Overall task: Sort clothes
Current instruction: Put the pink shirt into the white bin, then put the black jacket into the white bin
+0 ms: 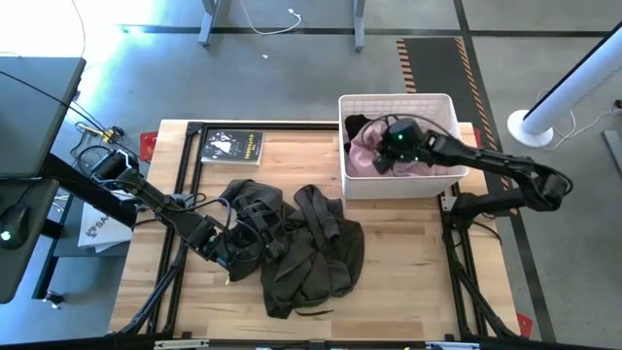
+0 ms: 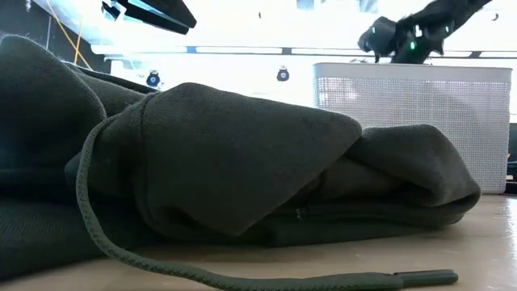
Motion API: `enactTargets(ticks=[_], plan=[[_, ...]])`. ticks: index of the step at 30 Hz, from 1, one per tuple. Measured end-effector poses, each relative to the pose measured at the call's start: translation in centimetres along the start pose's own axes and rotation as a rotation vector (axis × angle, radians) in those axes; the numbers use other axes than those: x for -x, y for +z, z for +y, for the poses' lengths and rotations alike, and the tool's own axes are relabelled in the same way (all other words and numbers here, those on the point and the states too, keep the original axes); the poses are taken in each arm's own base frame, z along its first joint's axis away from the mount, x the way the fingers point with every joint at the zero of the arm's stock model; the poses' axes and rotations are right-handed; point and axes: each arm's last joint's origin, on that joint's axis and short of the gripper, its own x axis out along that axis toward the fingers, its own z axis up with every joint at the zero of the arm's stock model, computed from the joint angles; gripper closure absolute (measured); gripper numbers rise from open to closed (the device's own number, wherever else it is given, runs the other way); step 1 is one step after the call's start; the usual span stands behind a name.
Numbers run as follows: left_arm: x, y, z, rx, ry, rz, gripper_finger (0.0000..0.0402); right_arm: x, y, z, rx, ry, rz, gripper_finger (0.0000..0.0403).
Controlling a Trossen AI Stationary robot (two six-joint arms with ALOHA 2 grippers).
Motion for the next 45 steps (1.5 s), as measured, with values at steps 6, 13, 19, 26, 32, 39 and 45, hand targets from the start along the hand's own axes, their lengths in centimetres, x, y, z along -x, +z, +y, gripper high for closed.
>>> enactTargets(ticks=[6,13,19,26,32,39,45], plan=[[0.0,0.0,0.0,0.0,0.0,0.0,0.0271,-0.7,-1.1,-0.8,-0.007,-0.017,0.027,0.0329],[0.0,0.0,0.0,0.001,0.0,-0.001,0.0271,3.8,1.6,0.2,-0.074,-0.027,-0.037,0.033],[0.0,0.0,0.0,-0.001,0.0,0.001,0.0271,9.6,2.9,2.4,0.019,-0.109,-0.255,0.033],[0.0,-0.3,0.3,-0.026,0.004,0.029,0.0271,15.0,2.6,7.7,0.2,0.154,-0.53,0.033],[-0.1,-0.4,2.2,0.059,-0.025,0.17,0.0271,16.8,0.9,13.7,0.399,0.363,-0.638,0.033],[0.1,-2.5,5.4,0.198,0.086,0.575,0.0271,16.3,-2.0,19.4,0.595,0.533,-0.618,0.033],[-0.1,-5.1,6.0,0.237,0.148,0.721,0.0271,13.7,-3.5,22.3,0.645,0.657,-0.483,0.0325]])
